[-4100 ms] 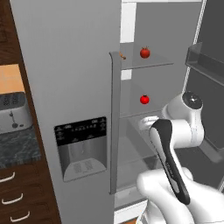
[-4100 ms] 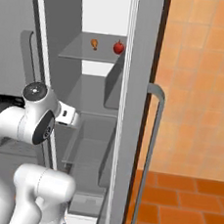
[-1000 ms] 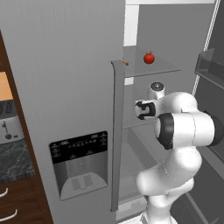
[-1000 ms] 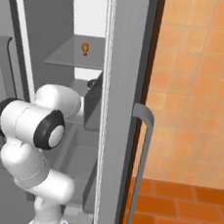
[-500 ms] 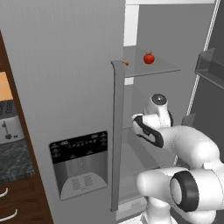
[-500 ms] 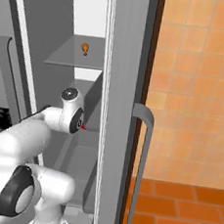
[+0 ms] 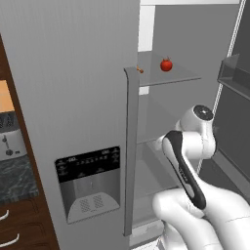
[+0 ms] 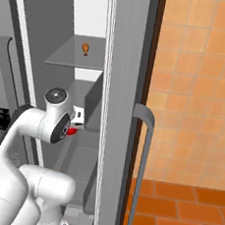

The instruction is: Place one tomato and one chicken drumstick in each tupperware on the nearby counter, to pack two identical lunches.

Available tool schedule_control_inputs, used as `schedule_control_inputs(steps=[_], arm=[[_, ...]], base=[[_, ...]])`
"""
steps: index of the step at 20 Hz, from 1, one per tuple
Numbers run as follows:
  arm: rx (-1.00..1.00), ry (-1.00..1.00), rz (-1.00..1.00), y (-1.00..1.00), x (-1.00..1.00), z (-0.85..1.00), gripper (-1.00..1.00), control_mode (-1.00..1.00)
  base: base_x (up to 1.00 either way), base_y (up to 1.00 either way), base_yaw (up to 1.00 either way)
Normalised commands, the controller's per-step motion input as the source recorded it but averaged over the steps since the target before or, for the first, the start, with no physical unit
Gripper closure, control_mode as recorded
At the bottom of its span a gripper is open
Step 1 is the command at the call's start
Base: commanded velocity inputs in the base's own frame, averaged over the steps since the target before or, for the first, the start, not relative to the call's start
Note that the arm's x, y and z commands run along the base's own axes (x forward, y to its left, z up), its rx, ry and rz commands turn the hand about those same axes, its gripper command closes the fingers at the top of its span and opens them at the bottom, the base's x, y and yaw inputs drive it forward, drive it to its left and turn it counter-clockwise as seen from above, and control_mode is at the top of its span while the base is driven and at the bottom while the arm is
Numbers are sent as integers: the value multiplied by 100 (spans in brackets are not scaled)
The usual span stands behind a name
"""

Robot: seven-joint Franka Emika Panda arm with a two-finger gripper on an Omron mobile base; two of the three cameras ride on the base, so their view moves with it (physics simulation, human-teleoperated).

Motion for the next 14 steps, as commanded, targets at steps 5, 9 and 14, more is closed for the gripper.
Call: schedule_control_inputs(steps=[5, 9, 14], arm=[[0, 6, 7, 1, -74, 94, 100, -100], [0, 0, 0, -3, -48, 100, 100, -100], [0, 0, 0, 0, -62, 29, 100, 100]], base=[[0, 0, 0], [0, 0, 0], [-20, 0, 0]])
